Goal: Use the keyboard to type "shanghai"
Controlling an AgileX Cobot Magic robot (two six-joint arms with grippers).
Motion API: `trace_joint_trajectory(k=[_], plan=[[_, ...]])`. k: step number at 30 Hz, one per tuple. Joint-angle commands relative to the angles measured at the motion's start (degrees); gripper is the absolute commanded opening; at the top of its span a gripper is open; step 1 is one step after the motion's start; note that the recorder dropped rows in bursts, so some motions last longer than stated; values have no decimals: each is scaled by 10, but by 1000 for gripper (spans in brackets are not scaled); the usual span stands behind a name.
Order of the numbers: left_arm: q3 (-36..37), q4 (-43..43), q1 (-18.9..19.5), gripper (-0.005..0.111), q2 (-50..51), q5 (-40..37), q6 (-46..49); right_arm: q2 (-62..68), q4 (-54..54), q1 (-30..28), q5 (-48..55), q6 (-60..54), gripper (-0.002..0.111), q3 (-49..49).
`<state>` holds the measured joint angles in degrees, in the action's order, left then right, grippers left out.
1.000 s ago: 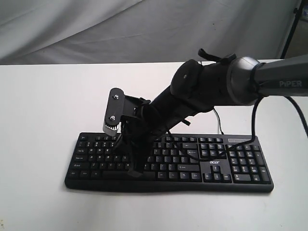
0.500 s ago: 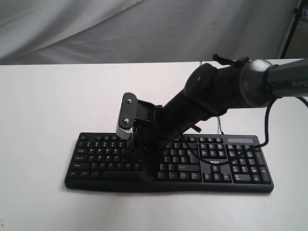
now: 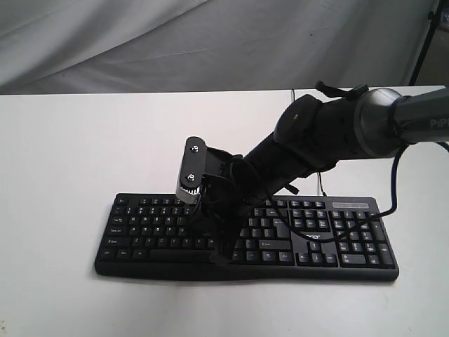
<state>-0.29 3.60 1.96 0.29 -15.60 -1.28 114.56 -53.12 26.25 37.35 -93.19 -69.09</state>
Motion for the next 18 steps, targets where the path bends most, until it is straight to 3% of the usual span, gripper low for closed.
trace_joint_trajectory(k=[1, 18], plan=[[3, 0, -2, 1, -3, 4, -1, 14, -2, -4, -1, -7, 0, 4], [3, 0, -2, 1, -3, 4, -1, 29, 1, -4, -13, -11, 0, 4]])
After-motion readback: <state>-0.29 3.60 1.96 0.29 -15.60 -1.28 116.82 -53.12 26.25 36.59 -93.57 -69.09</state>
